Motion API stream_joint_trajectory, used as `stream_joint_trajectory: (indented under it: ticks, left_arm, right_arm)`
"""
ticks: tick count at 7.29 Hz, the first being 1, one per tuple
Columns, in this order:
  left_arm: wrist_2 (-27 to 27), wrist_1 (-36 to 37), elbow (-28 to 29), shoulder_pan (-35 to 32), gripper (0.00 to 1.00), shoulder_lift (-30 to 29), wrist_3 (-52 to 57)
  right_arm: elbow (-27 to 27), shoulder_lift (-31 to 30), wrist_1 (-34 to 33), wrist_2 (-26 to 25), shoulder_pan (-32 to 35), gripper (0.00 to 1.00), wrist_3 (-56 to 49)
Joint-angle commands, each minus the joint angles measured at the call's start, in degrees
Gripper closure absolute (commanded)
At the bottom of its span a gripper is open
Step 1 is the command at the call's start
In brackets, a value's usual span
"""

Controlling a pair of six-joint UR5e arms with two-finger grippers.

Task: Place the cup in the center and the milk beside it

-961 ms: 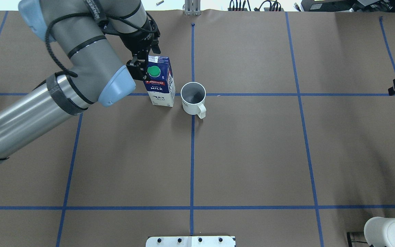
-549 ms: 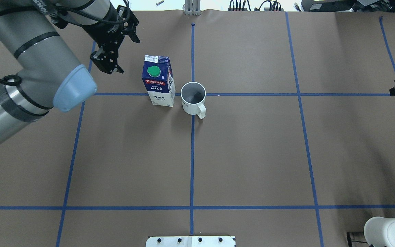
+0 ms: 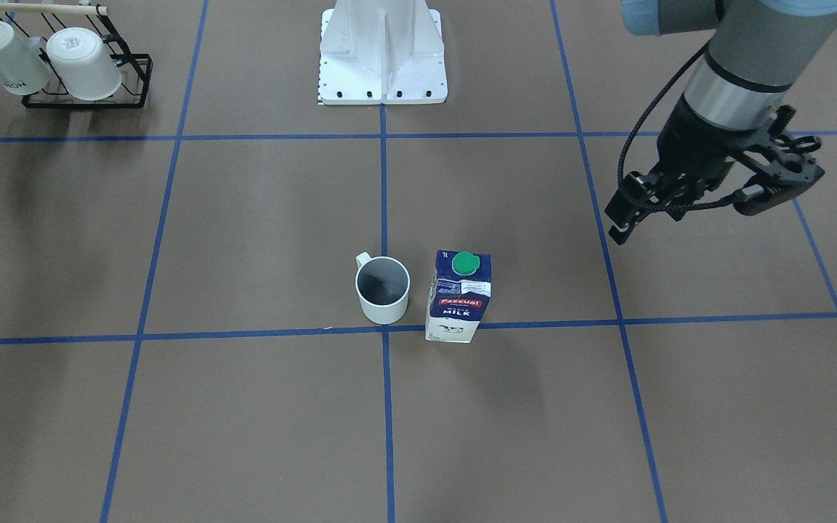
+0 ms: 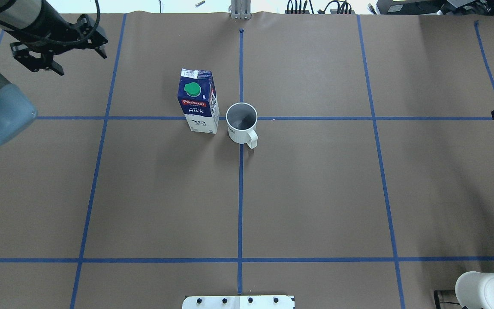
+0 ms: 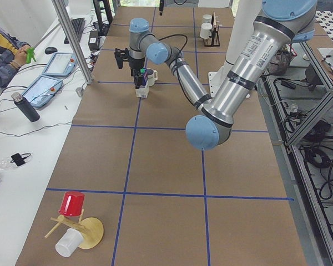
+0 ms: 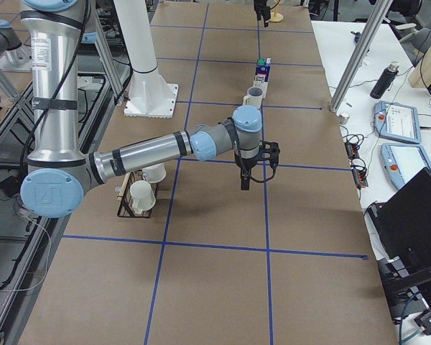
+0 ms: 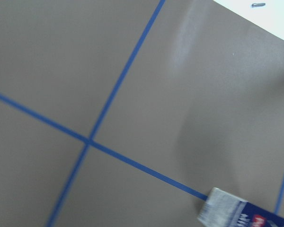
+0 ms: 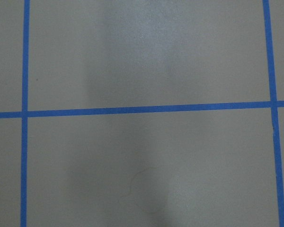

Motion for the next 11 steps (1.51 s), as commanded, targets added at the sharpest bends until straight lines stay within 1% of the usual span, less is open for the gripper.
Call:
stream_joint_trajectory:
  ticks: [1,2,3,5,6,7,8,9,10,11]
  left_arm:
    - [-0.2,-0.2,-0.5,-6.4,0.02,8.2,29.7]
    - [-0.8,-0.2,-0.3,-11.0,0.02,13.1,47.0]
    - [-1.0,-0.4,-0.7,-14.2,0.02,17.7,56.6]
    - [-2.2,-4.8,-5.9,-15.5,0.02,29.8,58.1]
    - [-4.6,-8.5,-6.0,-15.9,0.02,33.6,57.5]
    - [-7.2,-8.9,-5.6,-16.0,0.02,34.3,57.3]
    - [-8.7,-8.9,-5.4,-16.0,0.02,34.3,57.3]
    - [-14.1,-8.7,-5.4,-16.4,0.02,34.0,57.3]
    - [-17.8,-8.2,-5.4,-17.3,0.02,34.4,57.3]
    - [-17.8,-7.9,-5.5,-17.9,0.02,34.4,57.2]
  right_arm:
    - [-0.6,0.0,0.2,0.1,0.2,0.00,-0.1]
    - [-1.1,0.1,0.3,0.0,0.6,0.00,-0.1]
    - [-1.2,0.3,0.2,-0.2,0.9,0.00,0.0]
    - [-1.2,0.2,0.4,-0.5,1.3,0.00,-0.1]
    - [-1.2,0.0,0.1,-0.2,1.5,0.00,-0.6]
    - [-1.4,-0.1,0.1,-0.7,1.5,0.00,-1.0]
    - [-2.3,0.2,-0.1,-0.6,2.8,0.00,-3.1]
    - [-3.1,0.3,-0.2,-0.1,3.7,0.00,-5.3]
    - [-3.4,0.2,-0.2,0.0,3.7,0.00,-5.4]
    - [-3.8,0.1,-0.2,0.0,5.0,0.00,-6.1]
